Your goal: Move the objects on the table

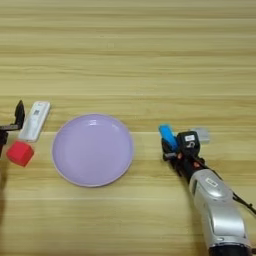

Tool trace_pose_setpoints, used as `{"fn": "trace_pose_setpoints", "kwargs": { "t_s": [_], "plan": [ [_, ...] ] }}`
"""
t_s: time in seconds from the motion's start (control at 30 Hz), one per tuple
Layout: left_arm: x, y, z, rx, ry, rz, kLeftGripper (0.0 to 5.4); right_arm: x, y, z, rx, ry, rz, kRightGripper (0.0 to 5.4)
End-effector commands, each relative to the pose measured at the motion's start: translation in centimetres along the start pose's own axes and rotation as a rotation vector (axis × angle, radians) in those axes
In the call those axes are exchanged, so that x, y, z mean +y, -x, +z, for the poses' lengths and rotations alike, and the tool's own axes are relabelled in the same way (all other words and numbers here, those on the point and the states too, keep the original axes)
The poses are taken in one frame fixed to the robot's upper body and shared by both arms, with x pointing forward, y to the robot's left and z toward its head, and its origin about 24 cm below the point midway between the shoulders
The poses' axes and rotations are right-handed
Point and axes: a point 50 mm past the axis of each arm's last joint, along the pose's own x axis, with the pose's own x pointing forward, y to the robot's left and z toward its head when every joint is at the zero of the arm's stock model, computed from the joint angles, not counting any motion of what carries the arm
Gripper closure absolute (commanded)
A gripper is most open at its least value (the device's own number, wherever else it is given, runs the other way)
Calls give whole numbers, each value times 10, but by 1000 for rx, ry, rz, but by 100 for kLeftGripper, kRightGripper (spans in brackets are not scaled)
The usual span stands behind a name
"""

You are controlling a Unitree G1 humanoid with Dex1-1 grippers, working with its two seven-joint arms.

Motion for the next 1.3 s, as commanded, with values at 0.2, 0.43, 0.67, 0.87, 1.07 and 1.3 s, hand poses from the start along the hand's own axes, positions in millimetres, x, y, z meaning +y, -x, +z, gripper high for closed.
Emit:
{"fn": "trace_pose_setpoints", "kwargs": {
  "t_s": [0.2, 0.43, 0.67, 0.87, 1.07, 1.3],
  "plan": [
    [0, 1, -1, 13, -4, -3, 0, 0, 5, -12, 63, 11, -21, 399],
    [0, 1, -1, 13, -4, -2, 0, 3, 8, 6, -2, 28, -24, 399],
    [1, 1, -1, 13, -4, -1, 0, 22, 15, 34, -99, 55, 26, 399],
    [1, 1, -1, 14, -5, -2, 0, 44, 16, 51, -157, 72, 91, 399],
    [2, 1, -1, 15, -6, -3, 0, 73, 13, 67, -206, 78, 178, 399],
    [2, 0, -1, 16, -6, -3, 0, 102, 7, 60, -173, 87, 269, 399]
  ]
}}
